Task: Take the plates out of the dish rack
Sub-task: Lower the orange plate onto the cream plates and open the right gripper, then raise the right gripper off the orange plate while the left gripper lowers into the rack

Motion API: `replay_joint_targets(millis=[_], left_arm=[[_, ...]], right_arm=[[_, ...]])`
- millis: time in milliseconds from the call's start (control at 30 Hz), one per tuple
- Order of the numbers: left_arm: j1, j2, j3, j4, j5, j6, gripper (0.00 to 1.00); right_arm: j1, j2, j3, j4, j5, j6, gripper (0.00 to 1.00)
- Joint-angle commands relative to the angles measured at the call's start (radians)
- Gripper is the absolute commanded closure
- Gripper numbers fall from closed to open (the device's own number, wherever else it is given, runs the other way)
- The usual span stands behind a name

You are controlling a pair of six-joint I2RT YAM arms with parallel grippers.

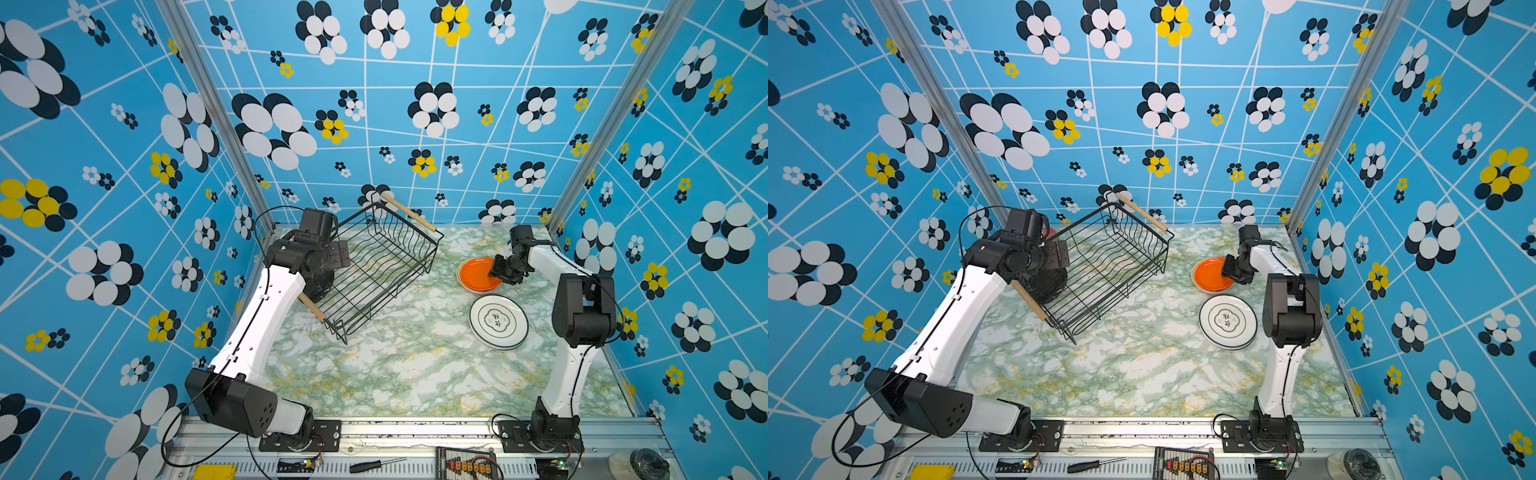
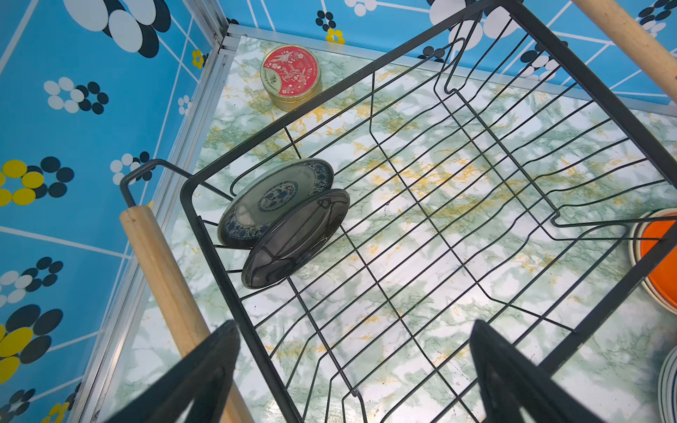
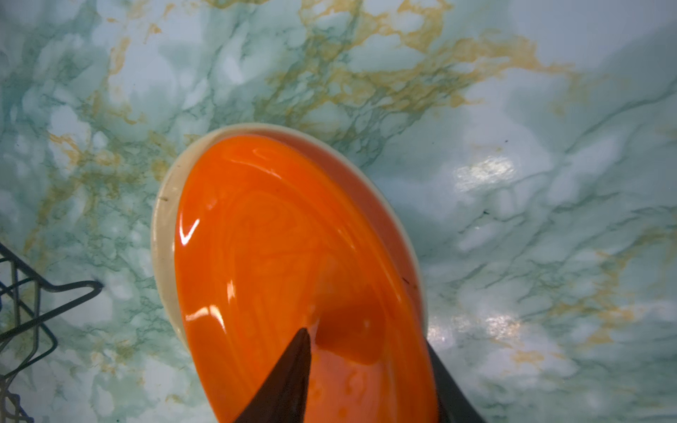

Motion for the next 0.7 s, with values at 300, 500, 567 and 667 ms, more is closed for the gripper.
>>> replay_joint_targets(millis=[300,500,567,667], left_arm=[[0.017,0.022,0.026,-0.037,0.038,0.018,0.01],[0.016,0.027,0.023,-0.043,0.038,0.029,0.01],[0.017,0.028,0.024,-0.045,0.035,0.032,0.01],[0.018,0.029,0.025,-0.052,0.039,0.040,0.01]], right_arm=[[0.010,0.024,0.068,-0.085,0.083,-0.030,0.48],[0.017,0.044,0.087,-0.112,0.104,-0.030,0.47],[0.021,0.056,0.095,-0.115,0.098,-0.030,0.47],[0.030,0.073,0.114,-0.126,0.099,-0.034,0.46]])
